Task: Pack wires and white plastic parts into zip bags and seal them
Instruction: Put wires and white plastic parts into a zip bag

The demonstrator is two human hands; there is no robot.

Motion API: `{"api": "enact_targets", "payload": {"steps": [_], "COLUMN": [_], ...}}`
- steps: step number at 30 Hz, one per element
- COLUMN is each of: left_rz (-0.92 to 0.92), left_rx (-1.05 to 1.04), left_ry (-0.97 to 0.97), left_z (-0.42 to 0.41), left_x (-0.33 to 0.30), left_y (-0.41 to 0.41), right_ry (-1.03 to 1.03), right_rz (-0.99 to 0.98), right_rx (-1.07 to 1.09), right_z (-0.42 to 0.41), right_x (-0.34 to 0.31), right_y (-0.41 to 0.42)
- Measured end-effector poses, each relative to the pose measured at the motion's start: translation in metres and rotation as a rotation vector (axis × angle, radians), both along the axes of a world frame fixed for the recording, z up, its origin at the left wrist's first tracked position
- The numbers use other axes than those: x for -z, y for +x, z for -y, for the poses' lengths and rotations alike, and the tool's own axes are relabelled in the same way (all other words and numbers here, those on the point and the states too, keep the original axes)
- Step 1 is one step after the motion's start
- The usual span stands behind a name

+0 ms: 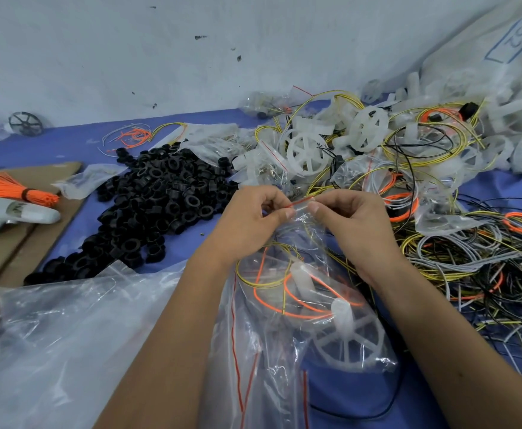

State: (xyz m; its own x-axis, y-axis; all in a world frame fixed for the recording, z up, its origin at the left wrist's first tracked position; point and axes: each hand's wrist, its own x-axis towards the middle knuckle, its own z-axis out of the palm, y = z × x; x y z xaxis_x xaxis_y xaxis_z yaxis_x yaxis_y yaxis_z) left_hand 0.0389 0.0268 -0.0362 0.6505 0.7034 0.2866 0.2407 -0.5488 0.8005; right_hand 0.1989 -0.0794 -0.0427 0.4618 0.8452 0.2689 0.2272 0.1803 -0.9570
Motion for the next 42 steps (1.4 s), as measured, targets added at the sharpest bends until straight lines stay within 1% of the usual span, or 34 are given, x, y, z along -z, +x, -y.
{"api": "enact_targets", "payload": {"steps": [9, 15, 20, 25, 29, 31, 35, 38, 42], "left_rz": [0.028, 0.037, 0.097, 0.093, 0.117, 0.100, 0.008, -0.003, -0.047], "left_rx": [0.034, 0.025, -0.005, -0.022, -0.043, -0.065, -0.140, -0.209, -0.224], "left_ry": [-0.019, -0.055, -0.076, -0.089, -0.029, 0.007, 0.094, 0.108, 0.141], "left_z": [0.003, 0.001, 0.003, 0.005, 0.007, 0.004, 0.000, -0.003, -0.008], "left_x": [0.002, 0.002, -0.001, -0.001, -0.001, 0.000, 0.005, 0.007, 0.008], "left_y": [0.004, 0.002, 0.003, 0.004, 0.002, -0.001, -0.004, -0.006, -0.009], "right_ry": [0.010, -0.001, 0.019, 0.021, 0.029, 0.037, 0.041, 0.042, 0.039], "right_rz": [0.018, -0.021, -0.061, -0.021, 0.019, 0.008, -0.017, -0.032, -0.031], "right_rx": [-0.041, -0.046, -0.066, 0.012, 0.105, 0.137, 0.135, 0.140, 0.141], "right_z": [-0.003, -0.004, -0.003, -0.003, -0.003, -0.003, -0.003, -0.004, -0.004], "right_x": [0.005, 0.006, 0.004, 0.003, 0.003, 0.003, 0.003, 0.003, 0.004], "right_y": [-0.003, -0.004, -0.003, -0.002, -0.001, 0.000, 0.000, 0.001, 0.002]}}
